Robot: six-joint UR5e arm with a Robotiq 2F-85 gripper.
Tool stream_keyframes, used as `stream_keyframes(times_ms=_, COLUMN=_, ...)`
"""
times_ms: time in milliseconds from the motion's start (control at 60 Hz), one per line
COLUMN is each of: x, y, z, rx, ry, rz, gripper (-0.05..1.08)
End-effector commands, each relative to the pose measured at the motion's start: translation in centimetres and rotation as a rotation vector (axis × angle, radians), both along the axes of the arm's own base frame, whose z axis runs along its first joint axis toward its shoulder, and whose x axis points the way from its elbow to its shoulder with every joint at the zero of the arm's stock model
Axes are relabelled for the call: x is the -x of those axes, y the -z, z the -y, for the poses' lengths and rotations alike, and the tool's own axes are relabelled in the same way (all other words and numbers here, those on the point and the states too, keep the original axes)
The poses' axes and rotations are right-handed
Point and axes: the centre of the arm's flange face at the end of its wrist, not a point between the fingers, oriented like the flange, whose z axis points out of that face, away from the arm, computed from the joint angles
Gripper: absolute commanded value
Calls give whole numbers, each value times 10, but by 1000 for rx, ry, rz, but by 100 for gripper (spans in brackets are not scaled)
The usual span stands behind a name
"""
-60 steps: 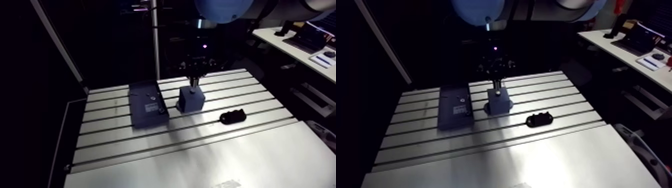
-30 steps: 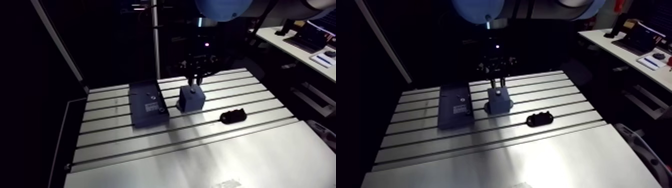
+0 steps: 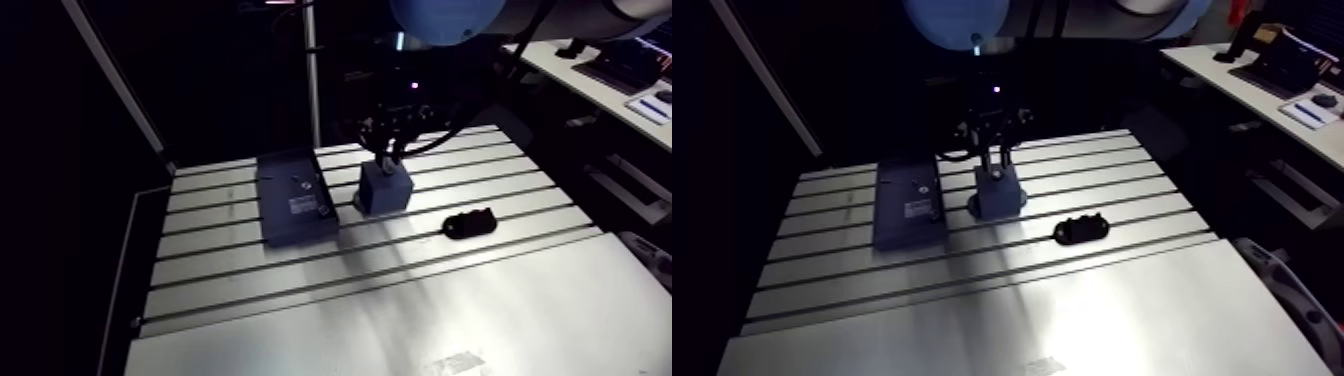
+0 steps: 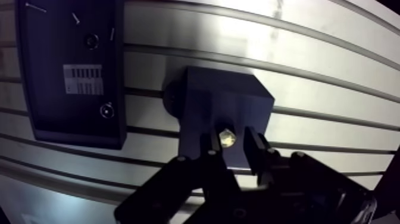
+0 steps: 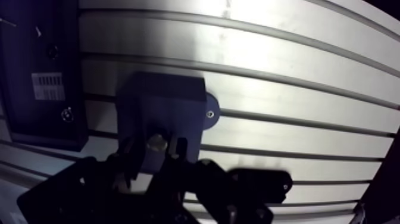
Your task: Pick up the M10 bolt and insert it into the hex recess until seated.
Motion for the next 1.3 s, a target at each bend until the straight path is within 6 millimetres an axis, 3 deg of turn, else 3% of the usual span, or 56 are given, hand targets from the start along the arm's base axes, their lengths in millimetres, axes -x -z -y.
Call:
stream_keyframes(times_ms=17, x=0, y=5, z=0, rx=1, ry=-1, rz=1, gripper=64)
stream_keyframes(times_ms=1300, x=-3, y=10, z=2, rx=1, ry=2, rz=10, gripper=66)
